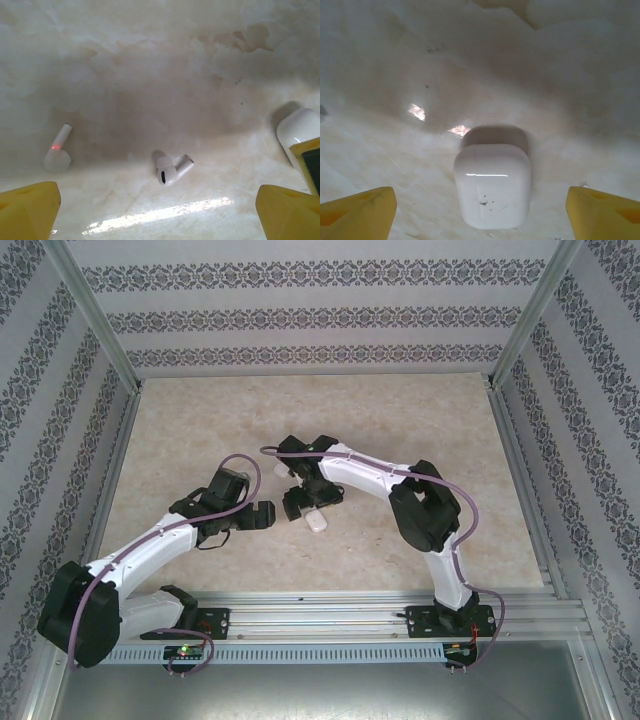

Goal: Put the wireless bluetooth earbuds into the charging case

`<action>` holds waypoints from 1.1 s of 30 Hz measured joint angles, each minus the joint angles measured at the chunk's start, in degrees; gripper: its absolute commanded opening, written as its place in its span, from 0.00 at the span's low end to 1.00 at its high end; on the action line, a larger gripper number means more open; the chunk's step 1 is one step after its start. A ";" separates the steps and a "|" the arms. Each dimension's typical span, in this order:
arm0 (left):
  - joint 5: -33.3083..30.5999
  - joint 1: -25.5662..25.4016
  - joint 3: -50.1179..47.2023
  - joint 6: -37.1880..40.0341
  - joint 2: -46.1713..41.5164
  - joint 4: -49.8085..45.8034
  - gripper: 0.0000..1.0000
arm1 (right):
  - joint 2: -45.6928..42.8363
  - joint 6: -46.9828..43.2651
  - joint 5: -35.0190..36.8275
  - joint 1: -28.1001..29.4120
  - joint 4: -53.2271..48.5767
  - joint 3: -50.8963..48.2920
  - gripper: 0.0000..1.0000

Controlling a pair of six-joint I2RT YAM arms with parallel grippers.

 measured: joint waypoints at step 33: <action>0.48 0.00 -9.16 7.80 -8.96 17.99 0.93 | -5.25 10.14 -6.14 -2.03 12.50 -15.15 0.42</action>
